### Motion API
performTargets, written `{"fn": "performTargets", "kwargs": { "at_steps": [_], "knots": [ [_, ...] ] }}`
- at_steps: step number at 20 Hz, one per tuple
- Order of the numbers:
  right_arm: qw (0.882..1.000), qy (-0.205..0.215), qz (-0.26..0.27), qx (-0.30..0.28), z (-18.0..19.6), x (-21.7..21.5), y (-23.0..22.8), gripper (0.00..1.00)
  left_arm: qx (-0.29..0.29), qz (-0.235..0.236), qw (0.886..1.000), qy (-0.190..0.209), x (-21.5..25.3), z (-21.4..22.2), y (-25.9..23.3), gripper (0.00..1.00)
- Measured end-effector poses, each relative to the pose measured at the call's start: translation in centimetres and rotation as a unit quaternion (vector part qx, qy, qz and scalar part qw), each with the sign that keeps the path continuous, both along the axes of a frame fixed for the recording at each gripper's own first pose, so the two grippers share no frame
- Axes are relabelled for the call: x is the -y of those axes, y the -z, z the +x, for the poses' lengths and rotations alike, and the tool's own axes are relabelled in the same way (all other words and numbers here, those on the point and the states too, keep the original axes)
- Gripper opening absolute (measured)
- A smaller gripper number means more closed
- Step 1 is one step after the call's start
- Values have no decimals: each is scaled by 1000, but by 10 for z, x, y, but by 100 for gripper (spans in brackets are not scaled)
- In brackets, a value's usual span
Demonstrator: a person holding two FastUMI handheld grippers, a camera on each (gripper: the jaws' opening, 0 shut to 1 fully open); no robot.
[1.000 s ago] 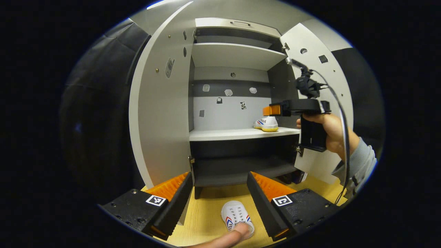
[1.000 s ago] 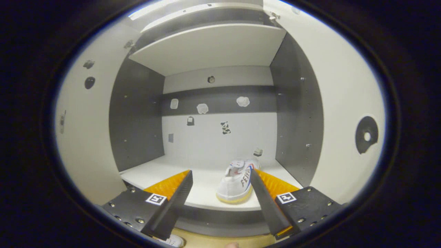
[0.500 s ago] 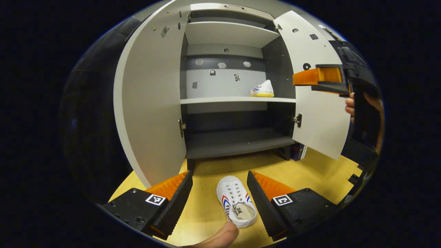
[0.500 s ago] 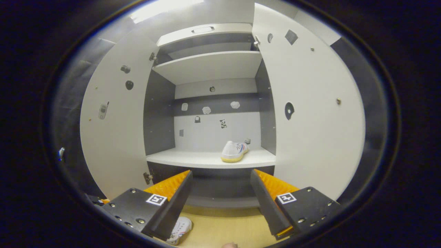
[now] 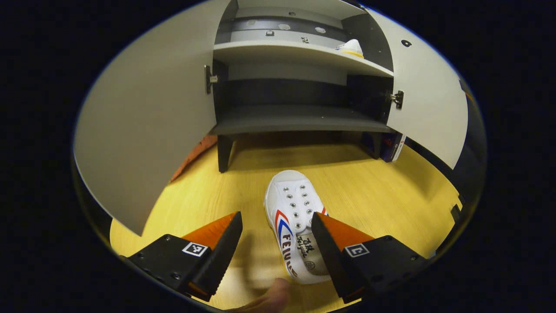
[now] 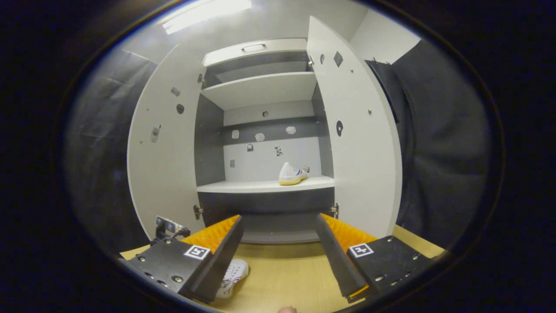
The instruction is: Grab one shoe with the right hand and put it into the shoe cabinet, grab the other shoe with the left hand and put it into the shoe cabinet; then close the right door with the right hand and the left door with the left hand.
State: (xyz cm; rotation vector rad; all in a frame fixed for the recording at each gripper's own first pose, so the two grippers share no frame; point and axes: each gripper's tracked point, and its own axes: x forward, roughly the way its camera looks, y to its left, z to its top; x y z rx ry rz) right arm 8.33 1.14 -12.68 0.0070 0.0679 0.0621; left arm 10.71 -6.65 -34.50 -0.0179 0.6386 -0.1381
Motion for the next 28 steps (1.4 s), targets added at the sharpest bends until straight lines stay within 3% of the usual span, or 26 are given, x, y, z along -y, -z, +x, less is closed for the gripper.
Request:
{"fn": "performTargets", "kwargs": {
  "at_steps": [5,7,8,10,11,12,13,18,28],
  "knots": [
    [1000,6,-8,0,-5,11,5,98,-24,-6,1000,12,1,3,25,99],
    [1000,10,-5,1,-5,17,6,100,-22,-2,999,27,5,7,27,95],
    [1000,10,-2,-1,-5,19,9,100,-37,-18,998,41,19,1,31,87],
    [1000,12,9,-4,-8,23,11,99,-23,-5,999,34,12,7,30,42],
    [1000,15,13,-3,-8,26,12,100,-30,-3,999,24,7,5,34,28],
    [1000,16,16,-3,-10,28,12,100,-28,-9,999,14,7,8,35,21],
    [1000,16,18,-3,-11,29,13,100,-29,-14,999,13,9,6,32,4],
    [1000,13,16,-6,-21,32,15,100,8,-13,1000,10,5,-1,-4,1],
    [1000,8,22,5,-38,38,4,98,140,-26,990,20,15,-12,-153,0]
  ]
}}
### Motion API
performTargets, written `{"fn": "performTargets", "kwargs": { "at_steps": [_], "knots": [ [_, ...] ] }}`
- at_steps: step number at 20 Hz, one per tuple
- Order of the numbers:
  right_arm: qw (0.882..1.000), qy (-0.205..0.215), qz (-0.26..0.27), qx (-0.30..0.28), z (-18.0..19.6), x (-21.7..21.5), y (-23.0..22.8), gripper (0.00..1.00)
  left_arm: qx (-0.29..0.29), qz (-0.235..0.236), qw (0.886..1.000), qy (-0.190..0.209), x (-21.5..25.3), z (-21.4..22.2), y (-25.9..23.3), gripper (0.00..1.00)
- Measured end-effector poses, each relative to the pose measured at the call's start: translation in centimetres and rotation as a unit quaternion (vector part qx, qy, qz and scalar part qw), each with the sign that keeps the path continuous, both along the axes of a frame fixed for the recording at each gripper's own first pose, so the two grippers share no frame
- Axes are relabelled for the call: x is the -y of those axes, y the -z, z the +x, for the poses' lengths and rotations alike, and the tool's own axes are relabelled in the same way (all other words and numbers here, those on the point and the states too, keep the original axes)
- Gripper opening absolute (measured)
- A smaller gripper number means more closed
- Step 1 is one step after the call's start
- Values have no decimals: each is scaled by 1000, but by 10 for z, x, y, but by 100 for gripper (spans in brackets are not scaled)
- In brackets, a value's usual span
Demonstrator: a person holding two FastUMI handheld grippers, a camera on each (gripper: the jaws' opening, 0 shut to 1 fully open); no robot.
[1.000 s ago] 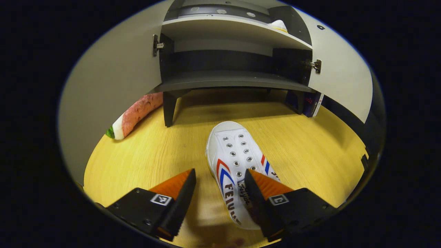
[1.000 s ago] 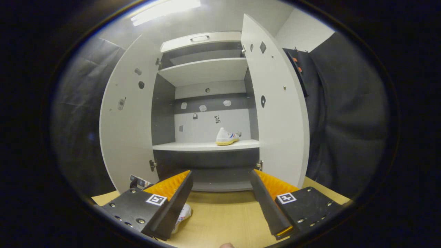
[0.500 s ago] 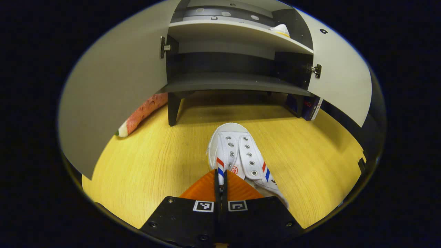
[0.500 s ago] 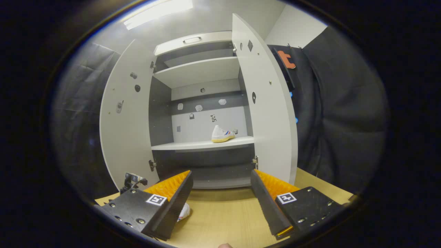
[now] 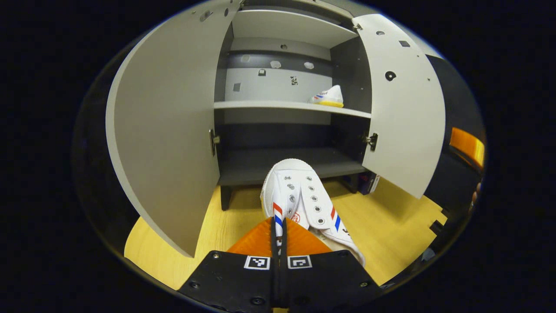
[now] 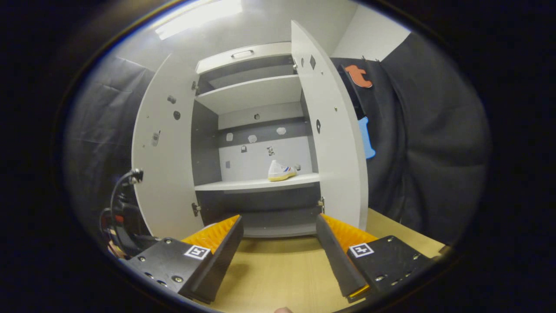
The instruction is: Grab one shoe with the right hand and put it into the shoe cabinet, grab the other shoe with the left hand and put it into the shoe cabinet; then close the right door with the right hand and the left door with the left hand.
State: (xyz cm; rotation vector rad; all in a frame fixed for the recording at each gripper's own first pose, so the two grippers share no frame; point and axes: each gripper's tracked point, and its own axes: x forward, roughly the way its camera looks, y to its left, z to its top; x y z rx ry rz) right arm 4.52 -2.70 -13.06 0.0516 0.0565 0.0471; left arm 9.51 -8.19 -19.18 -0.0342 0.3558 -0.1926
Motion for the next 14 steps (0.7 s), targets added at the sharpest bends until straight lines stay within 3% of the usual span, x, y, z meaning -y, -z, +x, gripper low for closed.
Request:
{"fn": "performTargets", "kwargs": {
  "at_steps": [7,10,14],
  "knots": [
    [1000,1,-2,12,-16,15,-9,100,63,-16,998,20,5,24,-105,0],
    [1000,6,3,14,-25,27,-10,100,85,-8,996,15,6,49,-145,0],
    [999,8,14,28,-38,36,-22,100,85,-39,996,3,7,100,-186,0]
  ]
}}
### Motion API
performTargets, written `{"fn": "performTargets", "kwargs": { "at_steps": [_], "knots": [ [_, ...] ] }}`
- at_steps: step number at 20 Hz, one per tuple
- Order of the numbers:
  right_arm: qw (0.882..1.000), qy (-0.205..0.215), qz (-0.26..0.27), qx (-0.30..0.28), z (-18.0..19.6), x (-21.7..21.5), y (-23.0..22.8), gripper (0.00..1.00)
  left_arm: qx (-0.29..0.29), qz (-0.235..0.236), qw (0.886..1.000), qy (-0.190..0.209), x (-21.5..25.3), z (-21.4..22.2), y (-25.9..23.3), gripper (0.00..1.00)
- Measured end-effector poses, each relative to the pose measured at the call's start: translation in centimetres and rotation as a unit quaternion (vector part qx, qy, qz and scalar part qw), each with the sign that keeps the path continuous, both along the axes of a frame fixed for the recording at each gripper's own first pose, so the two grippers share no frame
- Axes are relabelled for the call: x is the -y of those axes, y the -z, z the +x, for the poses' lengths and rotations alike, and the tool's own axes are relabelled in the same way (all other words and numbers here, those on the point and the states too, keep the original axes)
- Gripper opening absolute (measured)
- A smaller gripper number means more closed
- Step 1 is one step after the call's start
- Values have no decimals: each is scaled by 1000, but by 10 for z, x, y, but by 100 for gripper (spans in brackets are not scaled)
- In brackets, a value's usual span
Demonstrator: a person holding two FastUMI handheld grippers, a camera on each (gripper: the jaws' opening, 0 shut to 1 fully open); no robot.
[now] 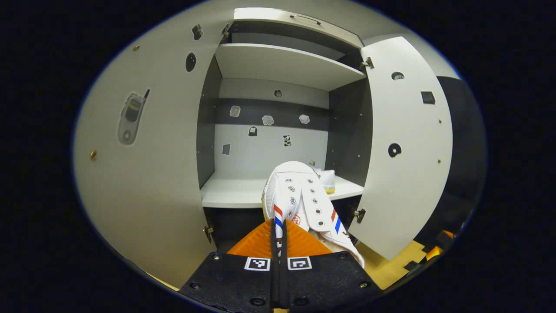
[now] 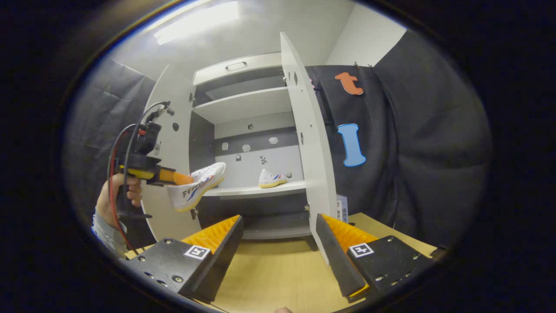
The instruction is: Grab one shoe with the right hand and put it into the shoe cabinet, grab the other shoe with the left hand and put it into the shoe cabinet; then close the right door with the right hand and the left door with the left hand.
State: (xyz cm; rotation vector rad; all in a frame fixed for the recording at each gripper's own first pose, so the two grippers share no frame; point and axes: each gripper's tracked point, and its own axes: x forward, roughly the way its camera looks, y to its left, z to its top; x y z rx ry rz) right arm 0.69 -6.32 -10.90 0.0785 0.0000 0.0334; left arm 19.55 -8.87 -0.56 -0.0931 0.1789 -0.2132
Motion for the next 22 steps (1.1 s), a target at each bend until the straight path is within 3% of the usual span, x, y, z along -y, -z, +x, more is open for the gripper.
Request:
{"fn": "performTargets", "kwargs": {
  "at_steps": [7,10,13,16,22],
  "knots": [
    [1000,-20,9,12,-14,-4,-3,98,23,-36,999,-25,5,109,-58,0],
    [999,-27,10,18,-19,-8,-3,100,29,-18,999,-35,5,154,-62,0],
    [998,-46,21,32,-24,-17,-9,99,18,9,999,-36,6,184,-41,0],
    [998,-36,13,49,-24,-13,-17,98,-24,29,997,-67,-9,218,-5,0],
    [999,-10,-11,36,-17,-3,-12,99,-85,2,993,-87,-24,244,36,0]
  ]
}}
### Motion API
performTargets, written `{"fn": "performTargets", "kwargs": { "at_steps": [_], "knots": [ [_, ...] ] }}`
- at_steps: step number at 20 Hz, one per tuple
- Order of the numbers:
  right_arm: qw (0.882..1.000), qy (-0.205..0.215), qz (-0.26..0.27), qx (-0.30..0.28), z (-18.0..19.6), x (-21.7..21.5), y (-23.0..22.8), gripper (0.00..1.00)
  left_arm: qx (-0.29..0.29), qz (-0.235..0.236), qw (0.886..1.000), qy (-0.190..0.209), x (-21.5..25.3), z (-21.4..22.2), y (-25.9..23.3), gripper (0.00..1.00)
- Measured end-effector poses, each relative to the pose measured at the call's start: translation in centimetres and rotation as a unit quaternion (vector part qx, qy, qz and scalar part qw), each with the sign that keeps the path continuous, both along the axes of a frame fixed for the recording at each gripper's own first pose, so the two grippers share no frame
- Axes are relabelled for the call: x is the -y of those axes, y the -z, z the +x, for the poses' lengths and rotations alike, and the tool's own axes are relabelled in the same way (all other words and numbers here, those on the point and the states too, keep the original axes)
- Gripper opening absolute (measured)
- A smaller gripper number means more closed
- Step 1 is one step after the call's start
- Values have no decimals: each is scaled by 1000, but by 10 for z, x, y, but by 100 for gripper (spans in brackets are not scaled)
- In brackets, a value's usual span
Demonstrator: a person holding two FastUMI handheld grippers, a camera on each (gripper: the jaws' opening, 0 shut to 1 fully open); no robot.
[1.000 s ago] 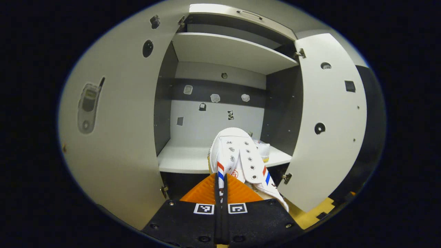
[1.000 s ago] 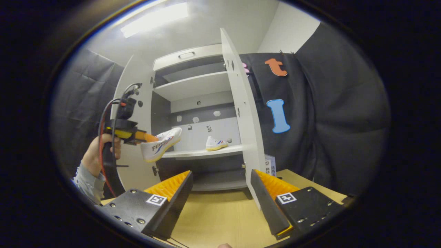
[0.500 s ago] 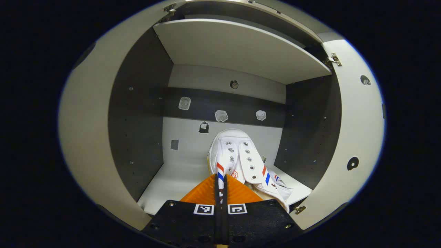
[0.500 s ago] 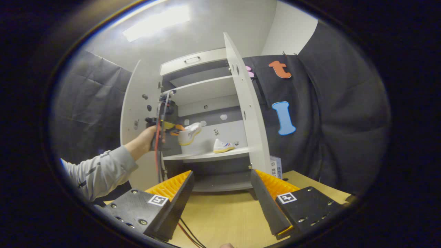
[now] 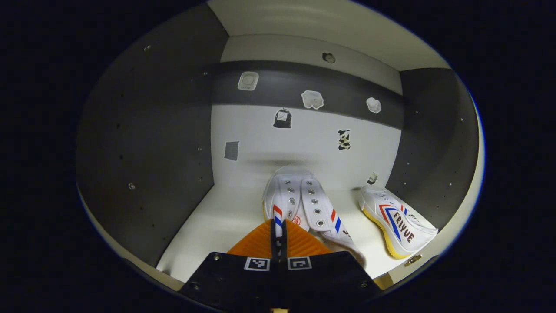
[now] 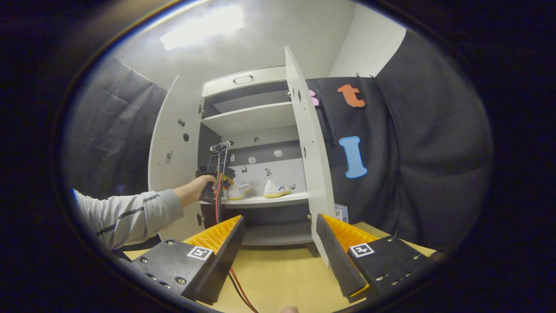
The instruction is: Grab one shoe with the right hand and put it into the shoe cabinet, grab the other shoe with the left hand and put it into the shoe cabinet; then close the right door with the right hand and the left door with the left hand.
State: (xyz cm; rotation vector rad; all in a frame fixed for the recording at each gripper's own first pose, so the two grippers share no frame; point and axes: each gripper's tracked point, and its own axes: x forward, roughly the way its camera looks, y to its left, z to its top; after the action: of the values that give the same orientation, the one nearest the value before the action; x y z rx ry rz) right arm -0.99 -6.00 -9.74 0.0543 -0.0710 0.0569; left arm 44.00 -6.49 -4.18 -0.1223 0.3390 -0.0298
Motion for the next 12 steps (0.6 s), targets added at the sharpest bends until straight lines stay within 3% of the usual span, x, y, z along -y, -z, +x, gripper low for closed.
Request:
{"fn": "performTargets", "kwargs": {
  "at_steps": [6,9,12],
  "knots": [
    [1000,8,-12,0,-6,1,-5,99,-8,1,1000,2,3,-7,0,4],
    [999,16,-28,-2,-10,1,-7,98,33,-12,999,12,4,-24,-26,33],
    [999,19,-37,-2,-17,1,-12,98,61,46,997,-6,-9,-55,-46,99]
  ]
}}
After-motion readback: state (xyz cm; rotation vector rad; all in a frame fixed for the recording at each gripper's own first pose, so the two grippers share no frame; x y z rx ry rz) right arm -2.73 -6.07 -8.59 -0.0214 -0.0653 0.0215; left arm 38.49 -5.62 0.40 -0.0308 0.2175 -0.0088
